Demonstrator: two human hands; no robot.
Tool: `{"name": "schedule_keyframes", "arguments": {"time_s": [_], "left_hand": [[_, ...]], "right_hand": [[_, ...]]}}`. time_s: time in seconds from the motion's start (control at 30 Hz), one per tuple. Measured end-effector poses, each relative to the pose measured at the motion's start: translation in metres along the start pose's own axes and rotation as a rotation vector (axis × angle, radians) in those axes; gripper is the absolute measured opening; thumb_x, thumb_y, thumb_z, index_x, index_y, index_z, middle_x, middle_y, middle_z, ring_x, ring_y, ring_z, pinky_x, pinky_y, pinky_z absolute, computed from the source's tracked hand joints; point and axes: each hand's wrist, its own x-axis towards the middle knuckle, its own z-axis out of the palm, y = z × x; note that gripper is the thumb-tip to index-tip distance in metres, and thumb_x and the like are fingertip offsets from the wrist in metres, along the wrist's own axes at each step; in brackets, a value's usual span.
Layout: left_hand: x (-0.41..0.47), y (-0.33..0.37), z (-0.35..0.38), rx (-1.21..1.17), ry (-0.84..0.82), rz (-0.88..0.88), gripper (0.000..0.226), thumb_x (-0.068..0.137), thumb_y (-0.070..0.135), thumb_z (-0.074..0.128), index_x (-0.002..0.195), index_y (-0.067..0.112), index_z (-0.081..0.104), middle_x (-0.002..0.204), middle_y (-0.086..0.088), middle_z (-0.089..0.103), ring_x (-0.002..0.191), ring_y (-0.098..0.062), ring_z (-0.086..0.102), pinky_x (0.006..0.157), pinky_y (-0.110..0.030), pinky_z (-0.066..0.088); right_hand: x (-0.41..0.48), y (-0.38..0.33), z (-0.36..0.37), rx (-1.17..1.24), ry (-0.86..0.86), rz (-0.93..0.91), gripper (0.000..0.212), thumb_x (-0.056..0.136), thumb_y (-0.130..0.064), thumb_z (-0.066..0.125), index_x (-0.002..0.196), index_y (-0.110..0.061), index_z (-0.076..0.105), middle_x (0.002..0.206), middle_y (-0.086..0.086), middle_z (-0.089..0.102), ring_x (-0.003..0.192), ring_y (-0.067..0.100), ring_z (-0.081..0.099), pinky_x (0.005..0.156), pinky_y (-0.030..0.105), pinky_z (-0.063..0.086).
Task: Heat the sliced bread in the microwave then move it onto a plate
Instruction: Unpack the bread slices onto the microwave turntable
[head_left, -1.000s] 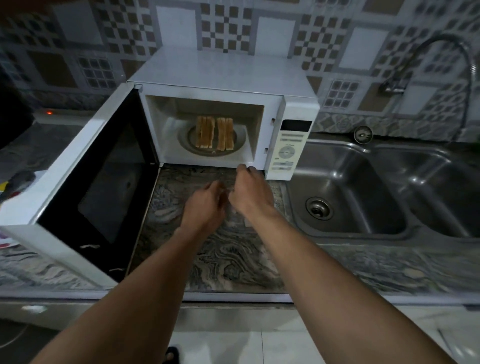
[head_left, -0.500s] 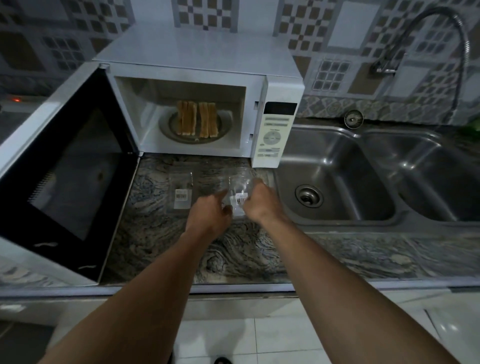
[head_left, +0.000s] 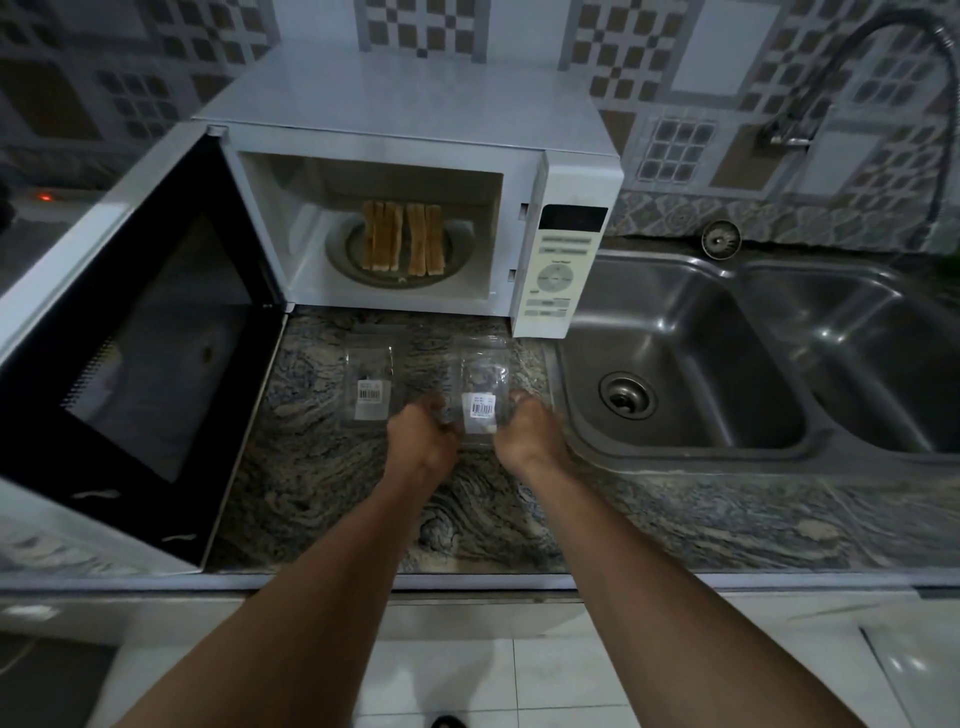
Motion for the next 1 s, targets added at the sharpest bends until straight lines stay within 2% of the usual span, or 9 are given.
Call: {"name": "schedule_keyframes", "arguments": {"time_s": [0.2, 0.3, 0.37, 0.43, 0.6, 0.73, 0.8, 0.93, 1.0], "left_hand": [[-0.003, 0.003, -0.001, 0.025, 0.042, 0.006, 0.020, 0.085, 0.008, 0.071, 0.103, 0.012, 0.066, 0.093, -0.004, 0.067, 0.087, -0.020, 0.064, 0.078, -0.027, 0.053], [-0.006, 0.003, -0.001, -0.016, 0.057, -0.007, 0.015, 0.084, 0.007, 0.073, 0.097, 0.012, 0.067, 0.093, -0.007, 0.071, 0.085, -0.022, 0.067, 0.078, -0.034, 0.058], [-0.008, 0.005, -0.003, 0.009, 0.069, -0.010, 0.005, 0.086, 0.011, 0.070, 0.090, 0.010, 0.071, 0.084, -0.006, 0.071, 0.083, -0.021, 0.067, 0.072, -0.029, 0.055], [-0.010, 0.005, -0.004, 0.009, 0.050, -0.035, 0.011, 0.086, 0.013, 0.066, 0.084, 0.009, 0.076, 0.078, -0.006, 0.071, 0.079, -0.019, 0.069, 0.068, -0.026, 0.053], [-0.003, -0.002, 0.001, -0.142, -0.018, -0.159, 0.012, 0.074, 0.009, 0.066, 0.074, 0.010, 0.077, 0.071, -0.008, 0.074, 0.070, -0.023, 0.072, 0.069, -0.043, 0.062], [0.007, -0.007, 0.006, -0.272, -0.035, -0.248, 0.010, 0.059, 0.018, 0.063, 0.053, 0.012, 0.069, 0.061, -0.012, 0.072, 0.068, -0.027, 0.073, 0.072, -0.049, 0.061], [0.014, -0.016, 0.010, -0.309, -0.056, -0.273, 0.010, 0.060, 0.016, 0.065, 0.054, 0.013, 0.071, 0.059, -0.012, 0.071, 0.065, -0.027, 0.073, 0.071, -0.051, 0.061], [-0.002, 0.007, -0.003, -0.371, -0.042, -0.323, 0.010, 0.076, 0.009, 0.067, 0.070, 0.002, 0.072, 0.069, -0.016, 0.073, 0.067, -0.028, 0.073, 0.068, -0.049, 0.062], [-0.005, 0.012, -0.003, -0.434, -0.026, -0.360, 0.012, 0.083, 0.002, 0.062, 0.077, -0.004, 0.070, 0.073, -0.018, 0.072, 0.067, -0.029, 0.072, 0.069, -0.045, 0.062]], "right_hand": [[0.000, 0.000, 0.002, 0.055, 0.007, 0.042, 0.048, 0.091, -0.001, 0.062, 0.134, -0.021, 0.059, 0.126, 0.006, 0.067, 0.114, 0.028, 0.063, 0.092, 0.027, 0.047], [0.000, 0.000, 0.004, 0.069, 0.022, 0.048, 0.050, 0.089, -0.004, 0.066, 0.134, -0.023, 0.058, 0.126, 0.006, 0.068, 0.113, 0.027, 0.065, 0.094, 0.028, 0.049], [0.002, 0.001, 0.005, 0.075, 0.027, 0.053, 0.044, 0.088, -0.008, 0.070, 0.129, -0.024, 0.062, 0.123, 0.006, 0.070, 0.111, 0.026, 0.065, 0.093, 0.027, 0.050], [0.003, 0.001, 0.005, 0.087, 0.027, 0.055, 0.041, 0.087, -0.011, 0.072, 0.126, -0.024, 0.063, 0.121, 0.006, 0.070, 0.111, 0.026, 0.065, 0.091, 0.027, 0.050], [0.004, 0.002, 0.006, 0.089, 0.009, 0.055, 0.050, 0.085, -0.018, 0.078, 0.131, -0.023, 0.061, 0.122, 0.005, 0.070, 0.110, 0.025, 0.066, 0.087, 0.024, 0.048], [0.005, 0.004, 0.007, 0.102, 0.003, 0.073, 0.055, 0.083, -0.019, 0.081, 0.133, -0.025, 0.060, 0.121, 0.003, 0.071, 0.108, 0.023, 0.067, 0.085, 0.022, 0.047], [0.007, 0.005, 0.008, 0.107, 0.013, 0.089, 0.048, 0.081, -0.019, 0.082, 0.126, -0.023, 0.064, 0.115, 0.003, 0.072, 0.104, 0.023, 0.068, 0.082, 0.022, 0.047], [0.011, 0.005, 0.006, 0.074, 0.018, 0.169, 0.014, 0.085, -0.016, 0.075, 0.090, -0.008, 0.065, 0.091, 0.011, 0.066, 0.091, 0.027, 0.068, 0.065, 0.025, 0.041], [0.010, 0.005, 0.005, 0.069, 0.008, 0.182, 0.009, 0.085, -0.014, 0.072, 0.085, -0.007, 0.066, 0.088, 0.012, 0.066, 0.086, 0.027, 0.068, 0.061, 0.024, 0.039]]}}
